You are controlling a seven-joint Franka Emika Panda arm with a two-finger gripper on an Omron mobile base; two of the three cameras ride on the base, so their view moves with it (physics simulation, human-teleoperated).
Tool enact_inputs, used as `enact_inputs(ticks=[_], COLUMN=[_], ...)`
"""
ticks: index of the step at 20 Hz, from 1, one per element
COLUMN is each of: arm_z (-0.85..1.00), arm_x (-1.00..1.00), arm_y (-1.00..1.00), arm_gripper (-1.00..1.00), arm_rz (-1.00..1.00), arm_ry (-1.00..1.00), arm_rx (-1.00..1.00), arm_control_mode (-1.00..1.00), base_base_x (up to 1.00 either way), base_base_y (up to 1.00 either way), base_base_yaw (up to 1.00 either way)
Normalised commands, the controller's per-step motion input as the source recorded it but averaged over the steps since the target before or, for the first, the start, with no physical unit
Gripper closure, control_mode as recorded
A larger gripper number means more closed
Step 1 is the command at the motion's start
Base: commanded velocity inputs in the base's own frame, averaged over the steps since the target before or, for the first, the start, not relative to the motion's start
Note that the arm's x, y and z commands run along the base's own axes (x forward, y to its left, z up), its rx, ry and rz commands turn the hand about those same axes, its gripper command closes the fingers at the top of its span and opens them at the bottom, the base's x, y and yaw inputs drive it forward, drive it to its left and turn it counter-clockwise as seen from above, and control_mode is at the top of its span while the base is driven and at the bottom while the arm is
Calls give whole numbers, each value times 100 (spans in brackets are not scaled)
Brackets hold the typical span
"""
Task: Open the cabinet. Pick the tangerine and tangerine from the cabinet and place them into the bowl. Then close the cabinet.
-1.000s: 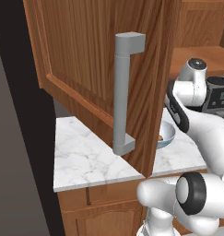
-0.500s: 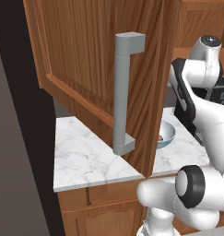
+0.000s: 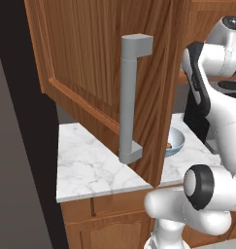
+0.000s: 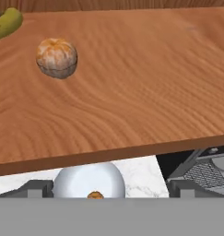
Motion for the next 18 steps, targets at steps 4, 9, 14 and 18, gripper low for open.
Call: enact_inputs(ticks=[4, 9, 14, 18], arm_z=[0, 0, 4, 14], arm_x=[0, 16, 36, 42], arm_y=[8, 18, 26, 23], arm_gripper=[-100, -100, -100, -100], arm_rz=[0, 0, 0, 0], arm_ry=[-30, -26, -10, 0], arm_rx=[7, 7, 2, 0], arm_control_mode=[-100, -100, -100, -100], base_base_x=[0, 0, 0, 0], base_base_y=[0, 0, 0, 0], base_base_yaw=[0, 0, 0, 0])
